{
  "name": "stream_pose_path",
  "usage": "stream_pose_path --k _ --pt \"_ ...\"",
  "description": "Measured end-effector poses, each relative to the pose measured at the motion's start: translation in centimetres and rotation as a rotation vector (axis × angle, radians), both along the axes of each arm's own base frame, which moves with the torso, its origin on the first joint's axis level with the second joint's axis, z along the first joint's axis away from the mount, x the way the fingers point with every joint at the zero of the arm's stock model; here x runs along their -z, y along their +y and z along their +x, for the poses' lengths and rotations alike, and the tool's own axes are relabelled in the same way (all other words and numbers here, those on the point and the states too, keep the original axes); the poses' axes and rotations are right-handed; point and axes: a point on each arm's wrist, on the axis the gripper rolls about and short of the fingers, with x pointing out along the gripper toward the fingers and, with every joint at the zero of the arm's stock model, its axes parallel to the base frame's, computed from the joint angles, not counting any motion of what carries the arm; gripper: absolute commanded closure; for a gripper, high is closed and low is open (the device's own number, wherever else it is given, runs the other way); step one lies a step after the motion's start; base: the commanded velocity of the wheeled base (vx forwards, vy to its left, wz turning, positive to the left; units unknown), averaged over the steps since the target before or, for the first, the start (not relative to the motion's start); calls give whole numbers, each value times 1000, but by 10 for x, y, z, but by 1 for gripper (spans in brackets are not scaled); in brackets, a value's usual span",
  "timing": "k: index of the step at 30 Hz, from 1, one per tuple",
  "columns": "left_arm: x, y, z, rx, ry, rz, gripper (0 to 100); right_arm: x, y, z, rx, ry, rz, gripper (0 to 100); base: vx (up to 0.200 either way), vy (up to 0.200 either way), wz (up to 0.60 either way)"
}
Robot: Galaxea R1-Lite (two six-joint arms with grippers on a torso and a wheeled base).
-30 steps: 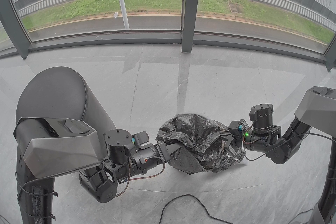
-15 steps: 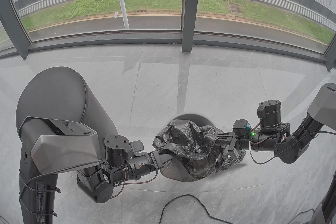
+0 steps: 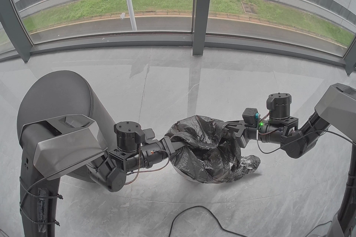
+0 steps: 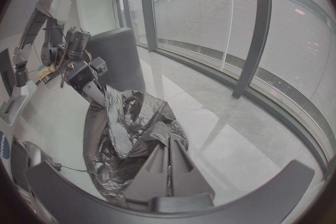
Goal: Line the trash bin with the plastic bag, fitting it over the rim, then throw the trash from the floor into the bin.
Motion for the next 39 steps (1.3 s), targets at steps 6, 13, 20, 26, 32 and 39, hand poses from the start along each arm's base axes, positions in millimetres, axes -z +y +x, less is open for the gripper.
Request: stream_pose_path --k 6,13,20,26,32,39 --pt "-10 1 24 -28 -32 -17 100 4 -20 27 95 -26 22 100 0 0 0" --pt "-5 0 36 -39 -47 -23 100 11 -26 39 133 -37 68 100 0 0 0" --pt "2 -6 32 -24 -33 -14 100 21 -20 35 123 -14 75 100 0 0 0" --pt "5 -15 2 47 24 5 100 25 -16 22 109 19 78 100 0 0 0" --pt "-8 -33 -25 187 150 -86 100 18 -16 5 108 43 98 100 0 0 0" --pt "-15 -56 -21 228 132 -205 100 9 -20 -8 114 46 103 100 0 0 0"
